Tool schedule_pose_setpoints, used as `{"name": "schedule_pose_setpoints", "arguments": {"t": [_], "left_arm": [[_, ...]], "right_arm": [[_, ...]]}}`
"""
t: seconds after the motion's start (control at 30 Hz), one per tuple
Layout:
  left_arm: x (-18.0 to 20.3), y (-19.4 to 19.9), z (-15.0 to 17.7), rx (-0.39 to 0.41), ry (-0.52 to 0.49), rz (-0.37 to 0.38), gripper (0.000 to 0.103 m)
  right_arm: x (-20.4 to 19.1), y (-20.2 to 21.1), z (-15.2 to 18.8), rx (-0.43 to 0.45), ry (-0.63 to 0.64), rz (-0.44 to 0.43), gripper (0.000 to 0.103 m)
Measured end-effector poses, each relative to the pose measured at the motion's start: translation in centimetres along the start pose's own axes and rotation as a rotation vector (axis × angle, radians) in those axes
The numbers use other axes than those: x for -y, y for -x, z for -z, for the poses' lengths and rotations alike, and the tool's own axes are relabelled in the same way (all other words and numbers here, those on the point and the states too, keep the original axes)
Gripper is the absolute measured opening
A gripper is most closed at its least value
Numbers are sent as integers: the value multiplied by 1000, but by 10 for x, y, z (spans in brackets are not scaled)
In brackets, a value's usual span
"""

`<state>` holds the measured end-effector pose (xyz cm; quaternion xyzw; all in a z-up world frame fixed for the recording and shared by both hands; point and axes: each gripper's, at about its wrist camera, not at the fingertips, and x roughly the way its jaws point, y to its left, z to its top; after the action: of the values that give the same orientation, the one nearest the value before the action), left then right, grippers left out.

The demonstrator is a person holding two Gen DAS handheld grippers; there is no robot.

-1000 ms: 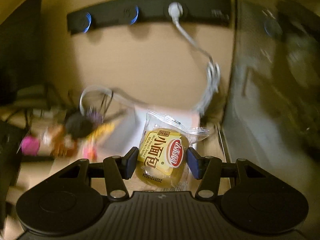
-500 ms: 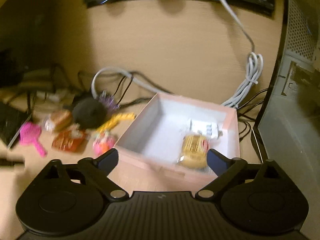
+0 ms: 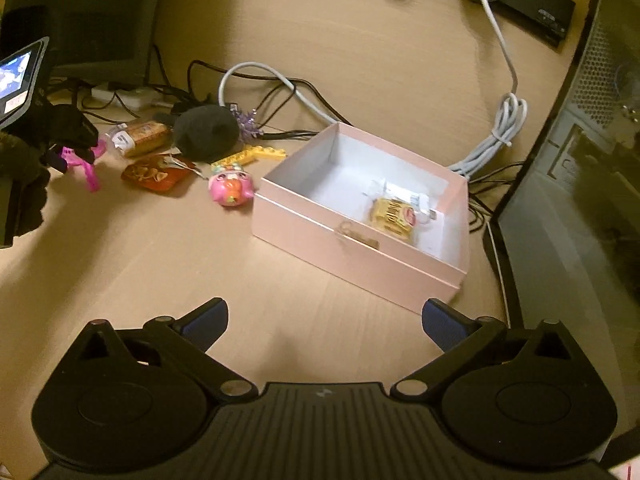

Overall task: Organize objects
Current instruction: 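Grasp the pink mesh strainer by its handle with the left tool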

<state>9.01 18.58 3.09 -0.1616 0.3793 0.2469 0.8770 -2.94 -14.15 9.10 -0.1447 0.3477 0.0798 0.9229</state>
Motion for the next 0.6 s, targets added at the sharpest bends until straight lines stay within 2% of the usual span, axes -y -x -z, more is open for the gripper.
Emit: {"name": "schedule_pose_setpoints", "arguments": {"t": [0.03,0.1,0.23,0.43,0.6], "left_arm": [[2,2,3,10,-35,7,31],[6,9,11,32,-129,35,19],[-1,25,32,51,-252,83,19],[-36,62,65,-12,-253,219,19],[-59,77,80,4,-214,184,31]], "right_arm": [[2,-1,0,-2,-6,3,103],[4,-3,0,-2,-15,5,103],[2,-11,-4,2,-22,-16,103],[-12,-21,-7,11,-4,-84,103],[-27,-27,-9,5,-1,-143,103]]}}
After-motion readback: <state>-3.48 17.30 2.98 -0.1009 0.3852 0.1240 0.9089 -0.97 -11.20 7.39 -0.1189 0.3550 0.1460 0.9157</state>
